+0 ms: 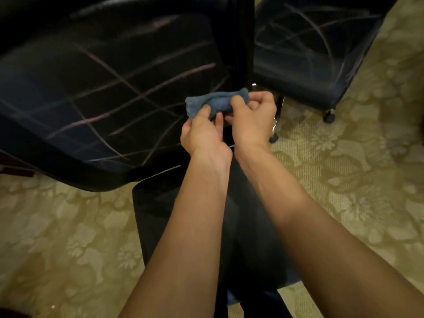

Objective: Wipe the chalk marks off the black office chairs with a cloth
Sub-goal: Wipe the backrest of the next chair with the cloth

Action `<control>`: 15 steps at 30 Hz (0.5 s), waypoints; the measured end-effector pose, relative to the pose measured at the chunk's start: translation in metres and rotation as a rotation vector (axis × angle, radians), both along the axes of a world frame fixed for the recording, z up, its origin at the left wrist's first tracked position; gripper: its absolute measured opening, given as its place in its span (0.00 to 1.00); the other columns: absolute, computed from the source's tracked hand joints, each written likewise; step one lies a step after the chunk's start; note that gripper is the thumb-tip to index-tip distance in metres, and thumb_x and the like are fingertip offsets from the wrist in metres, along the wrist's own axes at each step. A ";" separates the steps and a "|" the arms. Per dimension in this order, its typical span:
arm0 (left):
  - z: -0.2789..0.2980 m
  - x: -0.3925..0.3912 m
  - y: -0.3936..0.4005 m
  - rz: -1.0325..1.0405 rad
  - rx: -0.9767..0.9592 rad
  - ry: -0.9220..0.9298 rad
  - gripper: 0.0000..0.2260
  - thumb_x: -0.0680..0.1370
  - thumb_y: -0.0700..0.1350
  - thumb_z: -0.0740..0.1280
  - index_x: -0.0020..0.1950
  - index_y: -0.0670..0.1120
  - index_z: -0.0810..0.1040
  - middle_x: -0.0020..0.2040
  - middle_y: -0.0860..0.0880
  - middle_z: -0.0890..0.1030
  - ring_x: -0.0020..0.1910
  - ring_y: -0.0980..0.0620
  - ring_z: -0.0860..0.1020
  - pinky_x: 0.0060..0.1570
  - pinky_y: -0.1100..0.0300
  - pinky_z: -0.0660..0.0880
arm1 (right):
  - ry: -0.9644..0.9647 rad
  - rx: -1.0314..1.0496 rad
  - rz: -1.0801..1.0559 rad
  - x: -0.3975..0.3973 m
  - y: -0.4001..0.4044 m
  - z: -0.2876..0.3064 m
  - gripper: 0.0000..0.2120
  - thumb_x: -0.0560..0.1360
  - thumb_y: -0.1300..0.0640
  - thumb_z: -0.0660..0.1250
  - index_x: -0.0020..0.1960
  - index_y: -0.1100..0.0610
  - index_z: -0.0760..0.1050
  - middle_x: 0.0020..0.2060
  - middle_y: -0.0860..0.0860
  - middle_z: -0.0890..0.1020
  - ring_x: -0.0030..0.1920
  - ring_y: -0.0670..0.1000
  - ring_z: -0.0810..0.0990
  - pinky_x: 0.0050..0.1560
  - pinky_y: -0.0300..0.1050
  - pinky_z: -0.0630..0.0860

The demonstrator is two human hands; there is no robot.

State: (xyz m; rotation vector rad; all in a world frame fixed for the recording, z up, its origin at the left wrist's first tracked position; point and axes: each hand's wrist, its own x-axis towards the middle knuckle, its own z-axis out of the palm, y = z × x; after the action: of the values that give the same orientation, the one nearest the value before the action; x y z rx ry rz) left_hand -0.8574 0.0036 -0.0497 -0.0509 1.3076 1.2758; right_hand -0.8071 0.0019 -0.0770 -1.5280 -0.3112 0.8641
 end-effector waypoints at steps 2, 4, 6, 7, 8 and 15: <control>0.011 -0.002 0.001 -0.023 0.043 0.002 0.12 0.78 0.35 0.69 0.61 0.43 0.77 0.52 0.43 0.84 0.51 0.48 0.84 0.55 0.56 0.81 | -0.071 0.030 0.002 0.000 0.004 0.011 0.09 0.75 0.59 0.69 0.45 0.48 0.70 0.37 0.49 0.83 0.42 0.50 0.85 0.48 0.57 0.82; 0.010 -0.002 -0.001 -0.053 0.027 0.023 0.12 0.78 0.35 0.68 0.60 0.44 0.78 0.51 0.43 0.84 0.50 0.48 0.84 0.55 0.54 0.81 | -0.130 0.022 0.011 -0.003 0.000 0.008 0.08 0.75 0.58 0.69 0.47 0.50 0.71 0.36 0.48 0.82 0.42 0.50 0.84 0.49 0.59 0.81; -0.002 0.000 -0.006 -0.067 -0.024 0.097 0.13 0.79 0.34 0.68 0.63 0.43 0.78 0.52 0.42 0.84 0.49 0.47 0.84 0.51 0.54 0.82 | -0.175 -0.023 0.032 -0.008 -0.008 0.000 0.08 0.75 0.59 0.69 0.50 0.54 0.71 0.36 0.47 0.80 0.40 0.49 0.82 0.49 0.59 0.80; -0.011 0.001 -0.010 -0.074 -0.060 0.154 0.15 0.79 0.35 0.68 0.65 0.42 0.77 0.54 0.41 0.84 0.48 0.47 0.84 0.49 0.55 0.83 | -0.193 -0.062 0.045 -0.010 -0.011 -0.003 0.09 0.75 0.59 0.69 0.51 0.55 0.70 0.36 0.47 0.80 0.41 0.50 0.81 0.49 0.60 0.79; -0.016 0.002 -0.015 -0.080 -0.091 0.205 0.15 0.79 0.36 0.69 0.65 0.43 0.77 0.55 0.42 0.84 0.48 0.48 0.84 0.47 0.56 0.83 | -0.205 -0.102 0.060 -0.010 -0.013 -0.004 0.09 0.74 0.59 0.69 0.52 0.56 0.70 0.37 0.48 0.79 0.42 0.51 0.81 0.49 0.60 0.79; 0.028 0.006 0.008 -0.048 -0.024 0.278 0.13 0.78 0.39 0.70 0.62 0.46 0.78 0.54 0.44 0.84 0.49 0.48 0.84 0.52 0.51 0.82 | -0.296 -0.061 0.063 -0.006 0.002 0.052 0.08 0.76 0.58 0.69 0.51 0.55 0.71 0.37 0.47 0.80 0.44 0.52 0.82 0.50 0.57 0.79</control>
State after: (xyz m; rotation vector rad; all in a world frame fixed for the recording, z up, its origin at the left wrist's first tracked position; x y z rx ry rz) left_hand -0.8519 0.0119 -0.0220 0.1448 1.5520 1.2579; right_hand -0.8136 0.0037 -0.0249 -1.7124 -0.5556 0.7001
